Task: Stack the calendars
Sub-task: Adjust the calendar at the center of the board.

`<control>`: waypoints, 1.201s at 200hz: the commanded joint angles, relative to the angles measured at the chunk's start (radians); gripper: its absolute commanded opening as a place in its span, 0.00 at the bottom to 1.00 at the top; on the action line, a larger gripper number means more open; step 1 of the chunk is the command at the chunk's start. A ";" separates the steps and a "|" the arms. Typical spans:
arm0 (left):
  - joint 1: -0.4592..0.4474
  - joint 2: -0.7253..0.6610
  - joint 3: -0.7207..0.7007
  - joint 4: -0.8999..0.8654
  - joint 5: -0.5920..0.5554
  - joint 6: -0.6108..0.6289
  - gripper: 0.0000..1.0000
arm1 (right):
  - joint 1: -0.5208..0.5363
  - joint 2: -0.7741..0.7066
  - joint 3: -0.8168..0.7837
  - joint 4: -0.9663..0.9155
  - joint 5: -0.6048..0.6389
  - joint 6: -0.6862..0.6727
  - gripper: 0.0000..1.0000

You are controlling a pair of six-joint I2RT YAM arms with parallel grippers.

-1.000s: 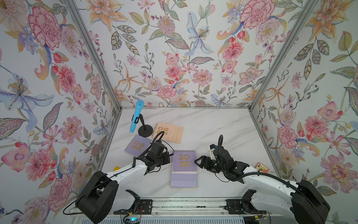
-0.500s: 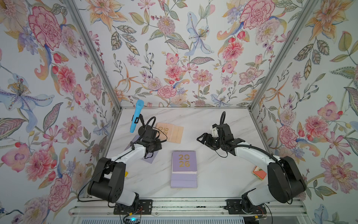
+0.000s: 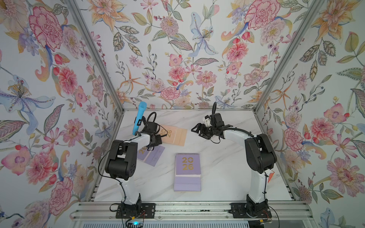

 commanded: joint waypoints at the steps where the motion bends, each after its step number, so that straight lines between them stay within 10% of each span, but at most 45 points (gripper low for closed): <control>1: 0.001 0.048 0.052 -0.029 0.006 0.041 0.00 | -0.003 0.067 0.097 -0.042 -0.032 -0.029 0.87; 143: -0.007 0.252 0.235 0.054 0.179 -0.007 0.00 | -0.012 0.392 0.540 -0.199 -0.091 -0.068 0.91; 240: -0.044 0.359 0.363 0.078 0.284 -0.060 0.00 | 0.008 0.333 0.406 -0.211 -0.095 -0.079 0.91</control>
